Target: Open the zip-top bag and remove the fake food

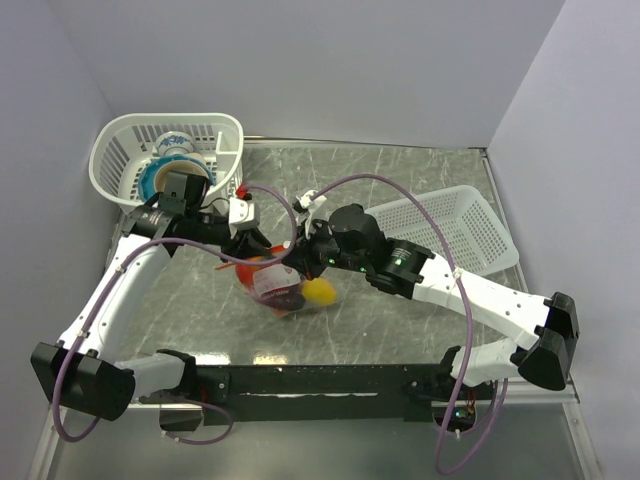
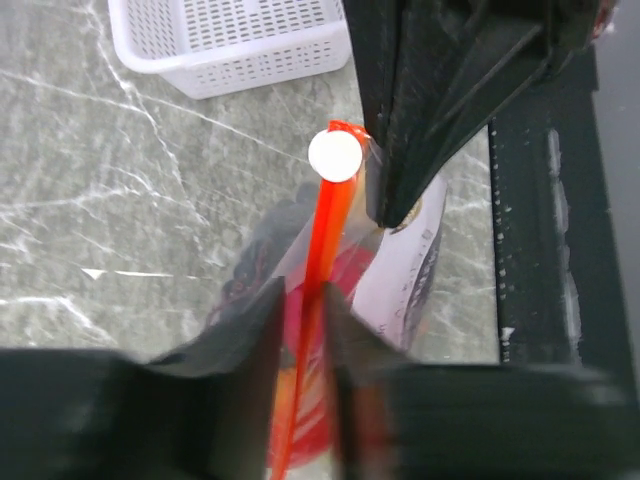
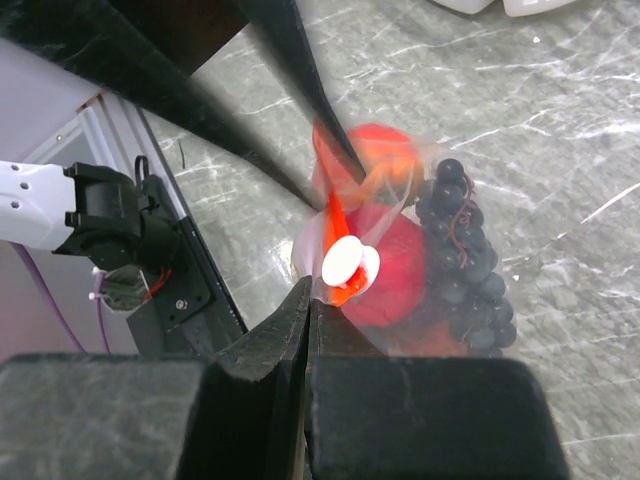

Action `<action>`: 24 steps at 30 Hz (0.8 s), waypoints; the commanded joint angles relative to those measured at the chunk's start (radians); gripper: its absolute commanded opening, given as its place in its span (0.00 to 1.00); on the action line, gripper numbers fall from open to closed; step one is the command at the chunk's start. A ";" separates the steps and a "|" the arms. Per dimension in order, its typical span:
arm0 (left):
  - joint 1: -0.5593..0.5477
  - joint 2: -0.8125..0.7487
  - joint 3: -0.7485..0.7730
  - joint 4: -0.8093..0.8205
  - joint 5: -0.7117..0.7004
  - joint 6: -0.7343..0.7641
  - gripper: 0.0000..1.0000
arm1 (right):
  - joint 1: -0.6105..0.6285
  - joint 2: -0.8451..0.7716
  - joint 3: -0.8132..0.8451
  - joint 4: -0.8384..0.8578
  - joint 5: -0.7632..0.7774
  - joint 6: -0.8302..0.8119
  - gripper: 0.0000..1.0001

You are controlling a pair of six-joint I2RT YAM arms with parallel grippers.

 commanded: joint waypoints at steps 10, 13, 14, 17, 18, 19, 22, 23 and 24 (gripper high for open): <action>-0.012 0.058 0.085 -0.230 0.051 0.177 0.01 | 0.010 -0.010 0.064 0.055 0.026 -0.027 0.00; -0.009 0.066 0.106 -0.282 0.036 0.205 0.01 | 0.011 -0.004 0.082 0.043 0.073 -0.044 0.06; -0.005 0.061 0.125 -0.296 0.017 0.211 0.01 | 0.010 -0.007 0.082 0.037 0.092 -0.048 0.16; 0.020 0.041 0.168 -0.358 -0.018 0.246 0.01 | 0.010 -0.033 0.047 0.044 0.150 -0.081 0.35; 0.026 0.032 0.177 -0.368 -0.026 0.254 0.01 | 0.010 -0.057 0.032 0.053 0.150 -0.097 0.39; 0.035 0.014 0.183 -0.373 -0.036 0.257 0.01 | 0.010 -0.074 0.014 0.069 0.171 -0.102 0.43; 0.040 -0.032 0.189 -0.361 -0.058 0.240 0.01 | 0.008 -0.138 -0.068 0.148 0.161 -0.127 0.52; 0.040 -0.043 0.186 -0.350 -0.058 0.233 0.01 | 0.010 -0.152 -0.110 0.194 0.155 -0.131 0.56; 0.040 -0.052 0.183 -0.344 -0.052 0.228 0.01 | 0.010 -0.177 -0.129 0.214 0.127 -0.143 0.56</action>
